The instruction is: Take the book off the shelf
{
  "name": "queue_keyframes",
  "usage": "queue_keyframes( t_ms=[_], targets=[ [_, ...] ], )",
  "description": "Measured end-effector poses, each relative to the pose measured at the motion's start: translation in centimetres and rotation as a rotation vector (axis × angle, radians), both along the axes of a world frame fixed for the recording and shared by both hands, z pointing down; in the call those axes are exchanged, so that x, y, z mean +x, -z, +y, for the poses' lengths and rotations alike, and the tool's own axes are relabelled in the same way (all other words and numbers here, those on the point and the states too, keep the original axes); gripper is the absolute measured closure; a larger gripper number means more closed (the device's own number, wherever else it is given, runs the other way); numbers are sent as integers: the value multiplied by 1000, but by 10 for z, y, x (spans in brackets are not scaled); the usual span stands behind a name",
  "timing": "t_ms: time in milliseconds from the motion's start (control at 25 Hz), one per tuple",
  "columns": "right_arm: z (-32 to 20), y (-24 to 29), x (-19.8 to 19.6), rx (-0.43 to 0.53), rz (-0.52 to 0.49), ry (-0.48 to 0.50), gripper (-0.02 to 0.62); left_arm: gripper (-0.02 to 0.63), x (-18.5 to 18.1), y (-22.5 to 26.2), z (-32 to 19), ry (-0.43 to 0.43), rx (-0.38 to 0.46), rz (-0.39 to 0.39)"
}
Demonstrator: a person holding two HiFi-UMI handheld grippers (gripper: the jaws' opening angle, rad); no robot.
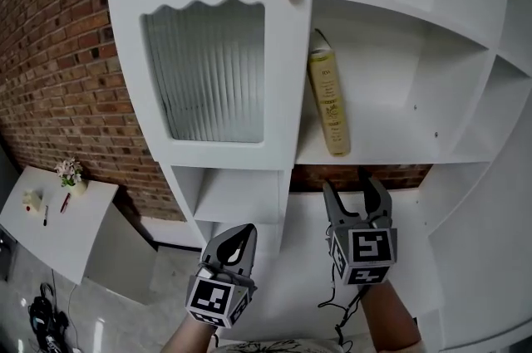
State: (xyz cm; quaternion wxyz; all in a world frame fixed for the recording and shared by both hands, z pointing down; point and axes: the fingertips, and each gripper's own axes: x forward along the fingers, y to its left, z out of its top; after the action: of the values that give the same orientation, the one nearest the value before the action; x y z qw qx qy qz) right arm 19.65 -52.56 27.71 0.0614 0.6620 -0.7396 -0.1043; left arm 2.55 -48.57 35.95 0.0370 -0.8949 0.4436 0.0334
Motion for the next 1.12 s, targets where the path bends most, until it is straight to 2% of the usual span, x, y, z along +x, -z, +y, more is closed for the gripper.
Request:
queue_keyframes(
  t_ms=[120, 280, 440, 960, 1040, 1120],
  targets=[
    [-20, 15, -1, -23, -10, -26, 293, 592, -5, -4, -4, -12, -1, 9],
    [-44, 41, -4, -1, 49, -65, 253, 592, -12, 0, -8, -14, 2, 4],
    [-73, 63, -11, 3, 82, -62, 194, 592, -19, 3, -19, -12, 11, 12],
    [-139, 92, -13, -36, 106, -113, 207, 592, -37, -1, -32, -1, -17, 34],
    [-145, 89, -14, -58, 123, -117, 221, 592, -40, -1, -34, 9, -22, 42],
    [-149, 87, -13, -75, 120, -122, 272, 592, -42, -4, -36, 14, -26, 47]
  ],
)
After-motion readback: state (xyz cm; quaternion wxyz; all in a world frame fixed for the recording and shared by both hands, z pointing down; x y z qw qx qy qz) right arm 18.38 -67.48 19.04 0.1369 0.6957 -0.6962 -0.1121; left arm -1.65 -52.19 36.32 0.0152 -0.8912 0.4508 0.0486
